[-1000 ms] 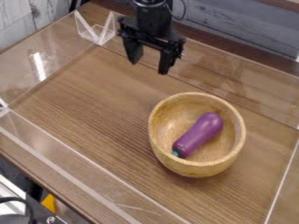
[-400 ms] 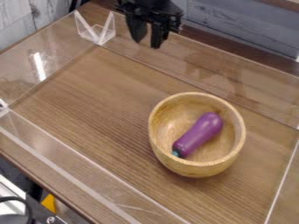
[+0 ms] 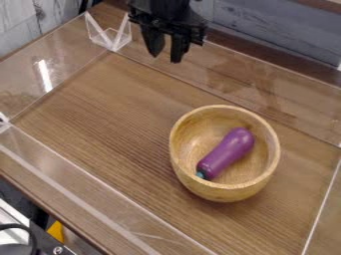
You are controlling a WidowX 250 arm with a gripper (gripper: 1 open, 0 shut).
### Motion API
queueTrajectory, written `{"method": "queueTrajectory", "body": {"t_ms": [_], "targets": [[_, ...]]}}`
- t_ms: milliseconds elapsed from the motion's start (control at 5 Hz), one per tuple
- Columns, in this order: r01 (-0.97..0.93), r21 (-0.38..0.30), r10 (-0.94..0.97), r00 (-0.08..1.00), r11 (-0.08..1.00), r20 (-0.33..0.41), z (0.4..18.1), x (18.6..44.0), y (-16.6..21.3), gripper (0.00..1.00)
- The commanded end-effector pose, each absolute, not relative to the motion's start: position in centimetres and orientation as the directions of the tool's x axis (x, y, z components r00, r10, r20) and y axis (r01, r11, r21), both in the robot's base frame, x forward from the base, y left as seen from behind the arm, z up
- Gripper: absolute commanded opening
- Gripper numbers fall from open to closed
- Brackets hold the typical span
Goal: Put the purple eggplant in the brown bowl
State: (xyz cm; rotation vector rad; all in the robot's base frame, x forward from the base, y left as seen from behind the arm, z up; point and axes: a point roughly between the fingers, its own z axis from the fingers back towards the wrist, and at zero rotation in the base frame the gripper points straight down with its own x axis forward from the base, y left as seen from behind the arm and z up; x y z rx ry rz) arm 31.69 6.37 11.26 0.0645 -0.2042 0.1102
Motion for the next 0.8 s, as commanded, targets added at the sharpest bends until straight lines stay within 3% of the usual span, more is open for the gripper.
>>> {"method": "queueTrajectory", "body": {"t_ms": [0,600], "targets": [[-0.124,0.063,0.104,0.961,0.990,0.256,12.6,32.5,7.1,1.00],[-0.074,0.039,0.061,0.962,0.996,0.267,13.6,32.8,11.5,1.00]]}}
